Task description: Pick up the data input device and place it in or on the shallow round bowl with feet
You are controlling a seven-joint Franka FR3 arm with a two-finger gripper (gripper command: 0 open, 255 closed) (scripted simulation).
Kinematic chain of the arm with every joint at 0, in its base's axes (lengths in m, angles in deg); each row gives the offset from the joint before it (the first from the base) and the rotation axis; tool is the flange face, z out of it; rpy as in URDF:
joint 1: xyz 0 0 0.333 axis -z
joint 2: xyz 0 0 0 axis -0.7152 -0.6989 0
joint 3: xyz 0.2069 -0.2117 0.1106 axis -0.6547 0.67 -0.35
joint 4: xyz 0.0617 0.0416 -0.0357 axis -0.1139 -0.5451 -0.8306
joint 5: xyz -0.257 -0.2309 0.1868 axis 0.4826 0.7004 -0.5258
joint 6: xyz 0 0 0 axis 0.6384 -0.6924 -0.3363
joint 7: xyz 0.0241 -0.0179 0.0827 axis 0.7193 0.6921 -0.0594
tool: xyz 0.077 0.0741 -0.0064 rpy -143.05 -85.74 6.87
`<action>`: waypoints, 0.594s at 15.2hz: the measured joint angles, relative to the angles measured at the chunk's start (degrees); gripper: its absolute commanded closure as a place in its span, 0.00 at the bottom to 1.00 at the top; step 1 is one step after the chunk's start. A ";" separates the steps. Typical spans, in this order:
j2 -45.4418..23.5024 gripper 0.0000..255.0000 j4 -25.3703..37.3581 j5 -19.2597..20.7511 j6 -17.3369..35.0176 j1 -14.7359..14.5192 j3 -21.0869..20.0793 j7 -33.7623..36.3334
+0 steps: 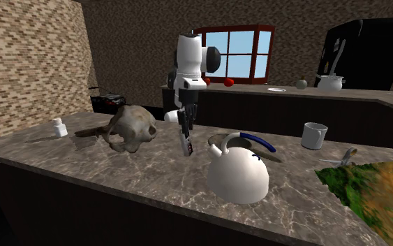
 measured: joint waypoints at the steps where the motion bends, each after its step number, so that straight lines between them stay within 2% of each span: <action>1: -0.29 1.00 0.77 -0.06 -0.51 -0.33 -0.20 0.60; 9: -0.92 1.00 2.27 0.80 -1.56 -6.83 -3.28 9.95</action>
